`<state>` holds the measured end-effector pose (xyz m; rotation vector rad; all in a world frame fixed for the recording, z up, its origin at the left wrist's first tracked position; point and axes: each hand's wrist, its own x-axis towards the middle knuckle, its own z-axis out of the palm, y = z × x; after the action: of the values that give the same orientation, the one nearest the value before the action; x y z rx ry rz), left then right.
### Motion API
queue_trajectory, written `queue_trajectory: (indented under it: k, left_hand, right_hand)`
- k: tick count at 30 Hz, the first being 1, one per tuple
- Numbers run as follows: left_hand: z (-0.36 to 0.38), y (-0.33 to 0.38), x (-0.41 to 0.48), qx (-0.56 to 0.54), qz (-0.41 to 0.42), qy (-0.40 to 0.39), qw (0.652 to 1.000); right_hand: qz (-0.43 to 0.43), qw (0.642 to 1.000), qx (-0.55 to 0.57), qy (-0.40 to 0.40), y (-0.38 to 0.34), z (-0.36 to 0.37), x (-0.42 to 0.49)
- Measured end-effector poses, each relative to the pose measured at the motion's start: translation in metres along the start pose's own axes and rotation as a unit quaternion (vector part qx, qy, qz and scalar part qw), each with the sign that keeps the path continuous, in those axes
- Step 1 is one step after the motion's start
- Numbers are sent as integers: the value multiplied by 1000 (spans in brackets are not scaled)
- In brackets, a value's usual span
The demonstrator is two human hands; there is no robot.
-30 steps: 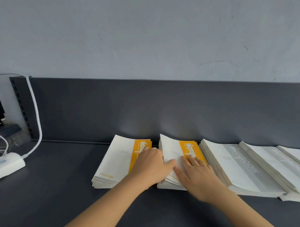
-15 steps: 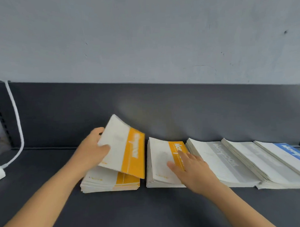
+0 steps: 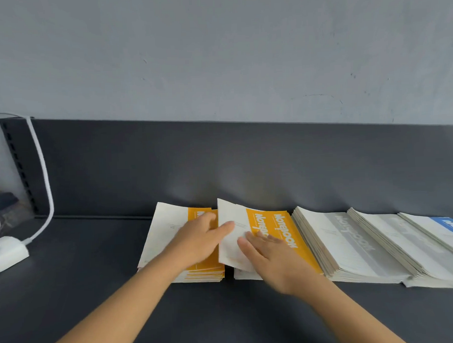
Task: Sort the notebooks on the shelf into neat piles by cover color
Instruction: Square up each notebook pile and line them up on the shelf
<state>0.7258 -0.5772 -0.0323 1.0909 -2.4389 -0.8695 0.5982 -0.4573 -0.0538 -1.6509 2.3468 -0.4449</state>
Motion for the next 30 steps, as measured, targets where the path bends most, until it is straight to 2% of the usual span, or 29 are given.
queue_trajectory:
  k: [2, 4, 7, 9, 13, 15, 17, 19, 23, 26, 30]
  left_hand:
    - [7, 6, 9, -121, -13, -16, 992]
    - [-1, 2, 17, -174, -42, 27, 984]
    - [-34, -22, 18, -150, -66, 129, 978]
    - [-55, -44, 16, -88, -84, 147, 982]
    - [-61, -67, 11, 35, -178, 55, 982]
    - [-59, -66, 11, -26, -200, 27, 979]
    - [-59, -65, 12, -110, -197, -8, 974]
    - [-60, -68, 15, -121, -198, -36, 972]
    - [-65, -79, 28, -163, -215, -40, 962]
    - [-71, -86, 34, -230, -228, -43, 945]
    - [-74, -86, 35, -297, -218, -97, 925]
  right_hand:
    - [-19, 1000, 21, -1, -6, 5, 3]
    - [-21, 999, 45, -1, -6, 4, 2]
    - [10, 1000, 8, 21, 9, -2, -1]
    - [44, 999, -16, 15, 19, -6, -2]
    - [-8, 997, 50, 52, -3, -9, 0]
    - [-29, 987, 153, 33, -31, -9, 8]
    - [-8, 975, 223, -4, -56, -2, 29]
    - [29, 972, 233, -17, -72, 9, 51]
    - [111, 957, 265, -44, -88, 24, 78]
    - [120, 948, 290, -50, -92, 22, 83]
    - [120, 932, 334, -79, -96, 20, 89]
